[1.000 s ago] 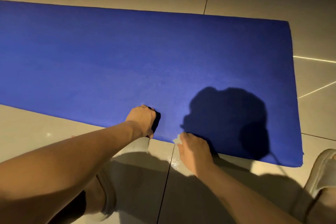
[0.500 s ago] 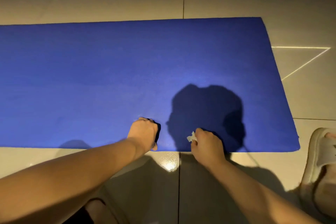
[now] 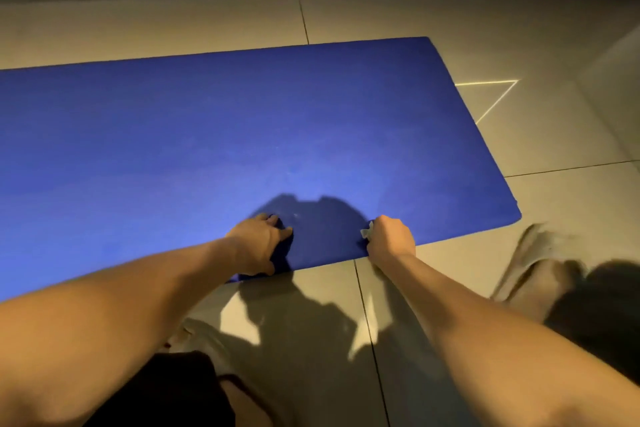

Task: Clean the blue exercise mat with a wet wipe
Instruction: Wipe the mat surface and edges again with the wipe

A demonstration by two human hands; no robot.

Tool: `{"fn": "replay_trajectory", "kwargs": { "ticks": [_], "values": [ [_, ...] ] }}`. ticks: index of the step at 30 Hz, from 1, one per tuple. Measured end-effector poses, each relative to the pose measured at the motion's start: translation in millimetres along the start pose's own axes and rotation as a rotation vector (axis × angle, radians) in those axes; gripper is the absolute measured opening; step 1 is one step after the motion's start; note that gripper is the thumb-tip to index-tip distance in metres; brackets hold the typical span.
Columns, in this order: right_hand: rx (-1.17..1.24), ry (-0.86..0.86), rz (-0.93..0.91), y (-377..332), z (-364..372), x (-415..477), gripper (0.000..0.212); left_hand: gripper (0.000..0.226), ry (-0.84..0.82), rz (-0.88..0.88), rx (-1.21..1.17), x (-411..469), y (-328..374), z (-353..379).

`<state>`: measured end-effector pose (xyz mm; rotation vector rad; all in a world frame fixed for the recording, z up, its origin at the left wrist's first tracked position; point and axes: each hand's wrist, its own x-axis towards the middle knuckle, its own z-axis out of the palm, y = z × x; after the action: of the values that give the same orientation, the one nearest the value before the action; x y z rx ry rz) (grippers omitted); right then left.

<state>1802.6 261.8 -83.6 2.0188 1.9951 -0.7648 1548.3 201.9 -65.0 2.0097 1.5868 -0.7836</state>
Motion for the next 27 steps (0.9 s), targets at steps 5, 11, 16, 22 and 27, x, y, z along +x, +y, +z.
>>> {"fn": "replay_trajectory", "kwargs": {
  "ticks": [5, 11, 16, 22, 27],
  "values": [
    [-0.019, 0.044, -0.035, 6.3, 8.4, -3.1, 0.025, 0.095, -0.07, -0.032, 0.075, -3.3, 8.2, 10.5],
    [0.109, 0.055, 0.067, 12.9, 12.7, -0.9, 0.022, 0.104, -0.113, -0.119, -0.049, -8.2, 16.3, 10.7],
    [0.382, 0.195, 0.065, 25.9, 30.9, -7.1, 0.034, 0.101, 0.023, -0.073, -0.041, -2.9, 6.7, 32.8],
    [0.423, 0.338, 0.156, 4.6, 50.3, -14.7, 0.026, 0.086, 0.211, 0.015, -0.088, -0.3, -12.2, 42.5],
    [0.48, 0.252, -0.16, -80.7, 101.9, -65.3, 0.018, 0.129, 0.253, -0.187, -0.21, -4.0, -65.3, 47.9]
  ]
}}
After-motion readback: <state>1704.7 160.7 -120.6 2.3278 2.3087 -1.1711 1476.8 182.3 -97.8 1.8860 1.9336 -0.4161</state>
